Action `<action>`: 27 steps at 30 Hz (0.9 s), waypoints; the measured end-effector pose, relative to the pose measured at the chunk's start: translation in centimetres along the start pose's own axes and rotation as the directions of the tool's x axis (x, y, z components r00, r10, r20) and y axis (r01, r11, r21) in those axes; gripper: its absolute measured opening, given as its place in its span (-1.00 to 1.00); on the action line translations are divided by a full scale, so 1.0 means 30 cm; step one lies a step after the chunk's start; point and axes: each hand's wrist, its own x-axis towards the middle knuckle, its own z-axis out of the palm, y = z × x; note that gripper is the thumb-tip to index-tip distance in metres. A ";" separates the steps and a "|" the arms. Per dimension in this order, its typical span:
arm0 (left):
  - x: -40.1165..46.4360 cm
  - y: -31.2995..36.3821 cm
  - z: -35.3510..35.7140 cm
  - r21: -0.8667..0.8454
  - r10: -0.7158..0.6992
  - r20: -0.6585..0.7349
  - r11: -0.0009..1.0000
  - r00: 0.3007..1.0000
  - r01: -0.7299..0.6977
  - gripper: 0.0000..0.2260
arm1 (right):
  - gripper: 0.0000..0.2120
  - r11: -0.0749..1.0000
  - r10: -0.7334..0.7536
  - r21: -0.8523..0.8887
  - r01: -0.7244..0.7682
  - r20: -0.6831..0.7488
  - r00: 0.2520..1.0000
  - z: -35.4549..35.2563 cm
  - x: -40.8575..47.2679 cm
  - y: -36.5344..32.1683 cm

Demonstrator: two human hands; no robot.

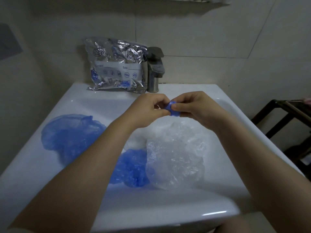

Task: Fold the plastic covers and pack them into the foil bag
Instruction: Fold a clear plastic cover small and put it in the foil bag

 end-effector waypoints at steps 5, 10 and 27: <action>0.003 -0.005 -0.102 -0.018 0.058 -0.070 0.998 0.996 -0.059 -0.91 | -0.92 0.998 -0.054 -0.016 0.057 0.173 0.983 0.011 0.048 -0.101; 0.075 -0.042 -0.202 -0.263 -0.049 -0.366 0.963 0.929 -0.052 -0.73 | -0.80 0.973 -0.221 -0.063 0.221 0.020 0.975 0.090 0.182 -0.240; 0.410 -0.246 -0.486 0.650 -0.005 -0.338 0.722 0.941 0.237 -0.69 | -0.83 0.970 -0.244 -0.088 0.228 -0.284 0.927 0.195 0.636 -0.407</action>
